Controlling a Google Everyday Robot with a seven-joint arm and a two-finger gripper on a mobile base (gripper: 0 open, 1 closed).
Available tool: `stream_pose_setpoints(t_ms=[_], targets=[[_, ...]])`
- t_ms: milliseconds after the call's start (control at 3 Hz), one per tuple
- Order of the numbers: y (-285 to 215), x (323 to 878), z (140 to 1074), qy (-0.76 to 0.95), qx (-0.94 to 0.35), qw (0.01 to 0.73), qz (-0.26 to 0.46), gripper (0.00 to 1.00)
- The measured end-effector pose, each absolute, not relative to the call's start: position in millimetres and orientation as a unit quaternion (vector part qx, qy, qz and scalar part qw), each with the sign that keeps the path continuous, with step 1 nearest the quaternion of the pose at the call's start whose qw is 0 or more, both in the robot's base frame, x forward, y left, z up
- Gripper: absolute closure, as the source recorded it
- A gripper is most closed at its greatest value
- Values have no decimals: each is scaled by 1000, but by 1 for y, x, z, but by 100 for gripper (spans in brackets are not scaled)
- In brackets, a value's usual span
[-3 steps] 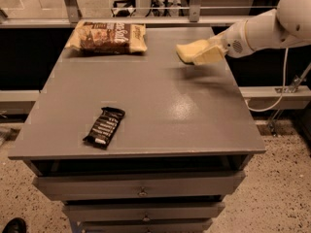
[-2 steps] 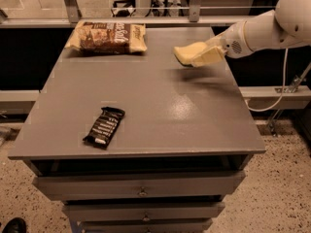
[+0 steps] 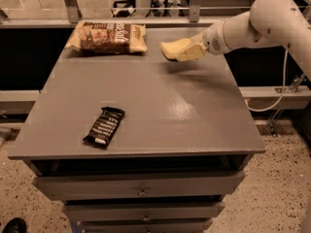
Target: Move sponge near brown chip bag
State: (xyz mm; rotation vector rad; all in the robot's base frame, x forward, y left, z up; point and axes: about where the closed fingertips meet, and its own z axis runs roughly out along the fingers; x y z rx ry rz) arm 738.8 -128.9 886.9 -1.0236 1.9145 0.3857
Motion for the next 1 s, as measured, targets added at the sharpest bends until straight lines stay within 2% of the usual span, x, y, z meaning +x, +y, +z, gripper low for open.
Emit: stream_pose_setpoints(t_ms=[667,1000], targets=[[-81,789,875,778,-422,447,131,100],[-74,808,860,787,-422,437,112,85]])
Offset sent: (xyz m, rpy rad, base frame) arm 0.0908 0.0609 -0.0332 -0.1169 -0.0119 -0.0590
